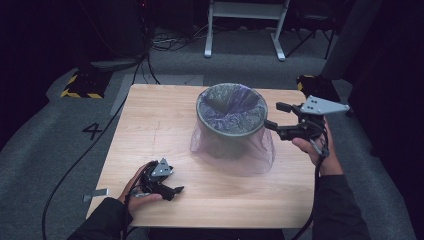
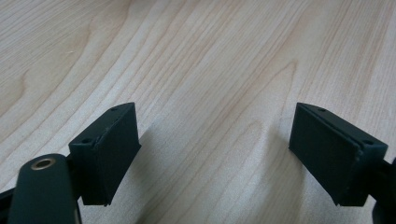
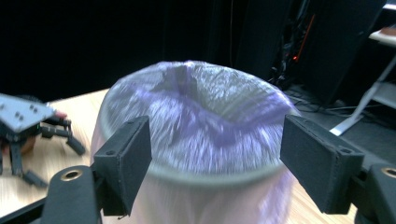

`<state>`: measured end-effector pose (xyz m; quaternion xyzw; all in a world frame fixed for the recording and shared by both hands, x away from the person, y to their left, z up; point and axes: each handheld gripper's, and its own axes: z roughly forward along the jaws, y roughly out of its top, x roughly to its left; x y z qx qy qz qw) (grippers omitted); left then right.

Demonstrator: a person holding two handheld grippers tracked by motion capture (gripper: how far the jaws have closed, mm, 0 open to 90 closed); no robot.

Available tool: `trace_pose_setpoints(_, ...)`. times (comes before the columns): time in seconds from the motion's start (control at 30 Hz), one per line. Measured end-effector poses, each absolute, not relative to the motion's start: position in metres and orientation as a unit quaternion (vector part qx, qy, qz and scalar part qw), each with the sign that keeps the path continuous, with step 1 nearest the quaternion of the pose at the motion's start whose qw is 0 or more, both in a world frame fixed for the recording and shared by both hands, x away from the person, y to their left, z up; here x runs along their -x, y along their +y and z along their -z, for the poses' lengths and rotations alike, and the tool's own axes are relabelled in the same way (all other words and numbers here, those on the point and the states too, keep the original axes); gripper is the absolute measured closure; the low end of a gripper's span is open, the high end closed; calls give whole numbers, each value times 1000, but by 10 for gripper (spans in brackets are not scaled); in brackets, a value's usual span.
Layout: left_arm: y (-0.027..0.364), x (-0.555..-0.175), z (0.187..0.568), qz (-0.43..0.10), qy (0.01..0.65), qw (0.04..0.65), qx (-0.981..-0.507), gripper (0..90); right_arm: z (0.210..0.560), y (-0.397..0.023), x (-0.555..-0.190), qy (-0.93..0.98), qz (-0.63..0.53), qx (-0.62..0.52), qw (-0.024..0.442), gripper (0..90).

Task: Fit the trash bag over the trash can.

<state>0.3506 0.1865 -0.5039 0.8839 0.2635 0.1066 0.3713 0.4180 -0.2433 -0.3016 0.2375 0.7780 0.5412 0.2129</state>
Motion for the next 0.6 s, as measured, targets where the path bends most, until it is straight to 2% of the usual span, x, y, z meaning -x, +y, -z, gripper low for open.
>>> trace_pose_setpoints(0.27, 185, -353, 504, -106, 261, 370, -885, 136, 306, -191, -456, 817, -474, -252, 211, 280)
trace_pose_setpoints(0.6, 185, -353, 504, -105, 259, 370, -886, 135, 322, -160, -477, 851, -400, -274, 203, 279)
